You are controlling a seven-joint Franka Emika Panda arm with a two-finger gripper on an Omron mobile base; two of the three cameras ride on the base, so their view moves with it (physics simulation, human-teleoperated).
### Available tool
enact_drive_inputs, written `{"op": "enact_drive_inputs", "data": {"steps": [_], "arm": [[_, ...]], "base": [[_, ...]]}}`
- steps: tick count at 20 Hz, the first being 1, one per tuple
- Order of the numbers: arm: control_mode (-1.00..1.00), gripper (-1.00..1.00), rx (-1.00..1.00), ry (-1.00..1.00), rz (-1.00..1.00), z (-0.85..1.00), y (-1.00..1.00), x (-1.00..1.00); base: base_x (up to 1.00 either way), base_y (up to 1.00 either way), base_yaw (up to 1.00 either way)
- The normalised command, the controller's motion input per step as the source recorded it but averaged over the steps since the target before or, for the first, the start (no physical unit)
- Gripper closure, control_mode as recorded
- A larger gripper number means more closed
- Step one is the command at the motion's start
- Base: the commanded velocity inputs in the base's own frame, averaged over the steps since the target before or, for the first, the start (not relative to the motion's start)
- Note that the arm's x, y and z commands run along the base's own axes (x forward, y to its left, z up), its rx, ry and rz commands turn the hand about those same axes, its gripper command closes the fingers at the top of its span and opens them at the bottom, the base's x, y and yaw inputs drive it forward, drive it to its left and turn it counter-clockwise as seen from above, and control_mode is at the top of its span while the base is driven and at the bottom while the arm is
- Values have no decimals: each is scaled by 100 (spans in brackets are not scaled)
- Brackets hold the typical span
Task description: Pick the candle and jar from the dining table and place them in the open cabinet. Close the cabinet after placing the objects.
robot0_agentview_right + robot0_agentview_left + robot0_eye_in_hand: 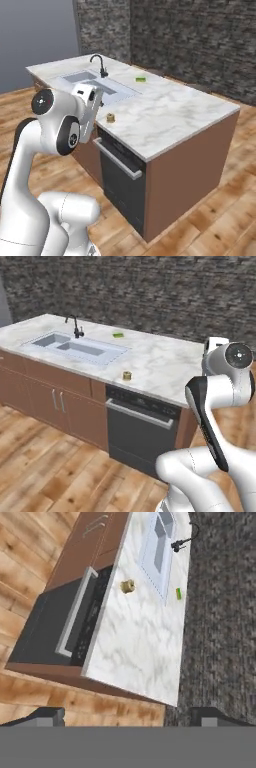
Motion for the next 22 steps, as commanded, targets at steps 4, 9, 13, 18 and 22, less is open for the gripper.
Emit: {"op": "enact_drive_inputs", "data": {"steps": [4,9,13,18,22], "arm": [[100,-100,0,0,0,0,0,0],[100,-100,0,0,0,0,0,0],[100,-100,0,0,0,0,0,0],[100,-100,0,0,0,0,0,0],[100,-100,0,0,0,0,0,0]], "base": [[52,100,-50],[28,93,-47],[42,79,-43],[58,59,-39],[56,54,-37]]}}
